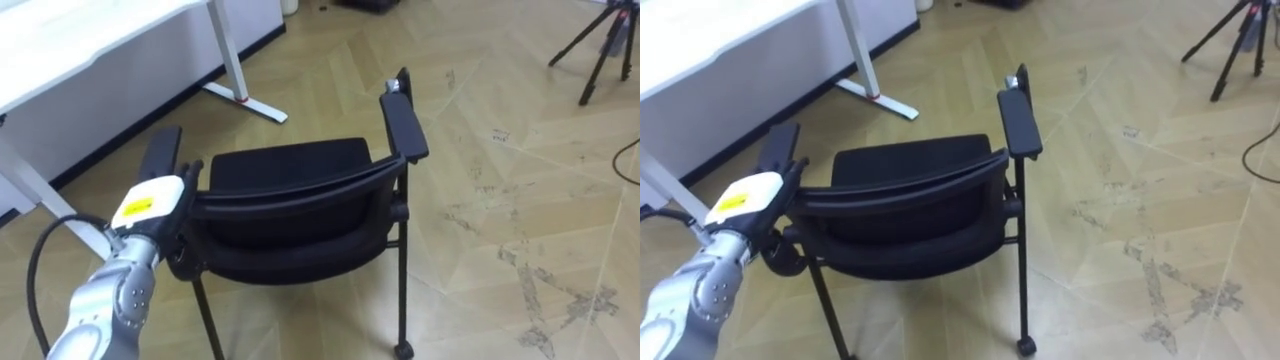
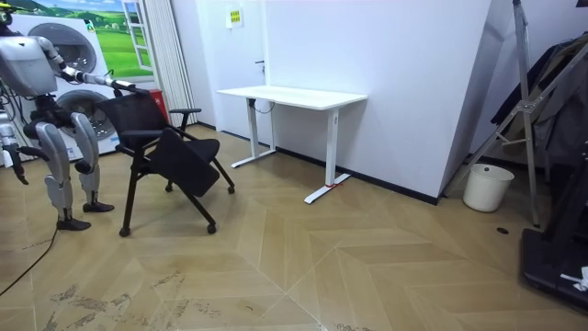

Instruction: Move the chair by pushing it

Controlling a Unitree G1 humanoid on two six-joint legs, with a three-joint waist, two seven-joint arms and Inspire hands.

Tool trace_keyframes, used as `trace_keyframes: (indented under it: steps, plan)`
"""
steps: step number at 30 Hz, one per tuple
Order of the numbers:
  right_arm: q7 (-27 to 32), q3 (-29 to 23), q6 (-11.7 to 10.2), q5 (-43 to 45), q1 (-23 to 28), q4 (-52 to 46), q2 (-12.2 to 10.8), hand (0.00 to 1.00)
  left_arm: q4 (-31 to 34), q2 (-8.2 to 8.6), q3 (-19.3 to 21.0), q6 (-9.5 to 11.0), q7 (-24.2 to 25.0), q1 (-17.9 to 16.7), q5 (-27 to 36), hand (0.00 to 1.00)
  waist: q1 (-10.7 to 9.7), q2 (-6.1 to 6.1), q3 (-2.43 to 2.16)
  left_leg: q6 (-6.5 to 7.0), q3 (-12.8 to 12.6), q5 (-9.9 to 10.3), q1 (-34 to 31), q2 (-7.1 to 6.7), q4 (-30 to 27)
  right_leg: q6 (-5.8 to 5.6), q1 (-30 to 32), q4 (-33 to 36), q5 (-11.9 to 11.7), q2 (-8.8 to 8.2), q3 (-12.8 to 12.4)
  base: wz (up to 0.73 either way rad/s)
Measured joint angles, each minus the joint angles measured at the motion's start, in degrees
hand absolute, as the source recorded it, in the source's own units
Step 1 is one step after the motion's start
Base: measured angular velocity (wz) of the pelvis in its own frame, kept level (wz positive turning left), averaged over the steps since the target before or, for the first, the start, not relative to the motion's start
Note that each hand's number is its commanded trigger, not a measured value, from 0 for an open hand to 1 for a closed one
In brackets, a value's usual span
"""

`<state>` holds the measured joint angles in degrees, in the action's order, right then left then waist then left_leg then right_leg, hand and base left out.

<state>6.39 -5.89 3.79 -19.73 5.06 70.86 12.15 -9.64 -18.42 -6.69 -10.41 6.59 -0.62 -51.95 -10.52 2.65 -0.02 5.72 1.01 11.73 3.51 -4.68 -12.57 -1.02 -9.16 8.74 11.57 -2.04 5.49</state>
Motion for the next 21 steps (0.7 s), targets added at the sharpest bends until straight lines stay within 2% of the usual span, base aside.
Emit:
trace_keyframes:
  steps: [5, 6, 14, 18, 21]
  plan:
    - [-0.1, 0.0, 0.0, 0.0, 0.1, -0.4, 0.0, 0.00, -1.1, 0.07, 0.1, 0.8, -2.8, 0.1, 0.0, 0.00, 0.0, 0.00, 0.00, -0.01, 0.0, 0.0, 0.0, -0.01, 0.6, -0.01, 0.2, -0.1, 0.0, 0.00, -0.1, 0.00]
    - [-0.1, 0.0, 0.0, 0.0, 0.1, -0.4, 0.0, 0.00, -1.2, 0.07, 0.2, 0.8, -3.0, 0.1, 0.0, 1.00, 0.0, 0.01, 0.00, -0.01, 0.0, 0.0, 0.1, -0.01, 0.7, -0.01, 0.2, -0.1, 0.0, 0.00, -0.1, 0.00]
    - [-0.1, 0.0, 0.0, 0.0, 0.3, -1.8, -0.1, 0.00, -3.0, -0.02, 0.6, 1.0, -6.9, 1.6, 0.1, 1.00, -0.1, 0.26, -0.04, -0.08, 0.0, 0.1, 0.1, 0.04, 1.2, 0.02, 0.4, 0.0, 0.0, 0.07, -0.2, 0.00]
    - [-0.2, 0.0, 0.0, 0.0, 0.4, -2.2, -0.2, 0.00, -4.1, -0.10, 0.9, 1.1, -7.3, 3.0, 0.1, 1.00, -0.5, 0.37, -0.09, -0.08, 0.7, 0.1, 0.2, -0.03, 1.2, 0.03, 0.2, 0.0, 0.0, 0.06, 0.0, 0.03]
    - [-0.2, 0.0, 0.0, -0.1, 0.6, -2.2, -0.1, 0.00, -5.3, -0.25, 0.8, 1.2, -7.6, 3.7, 0.3, 1.00, -0.7, 0.84, -0.30, -0.11, 0.7, 0.1, 0.2, -0.05, 1.3, 0.03, 0.2, 0.0, 0.0, 0.06, 0.1, 0.00]
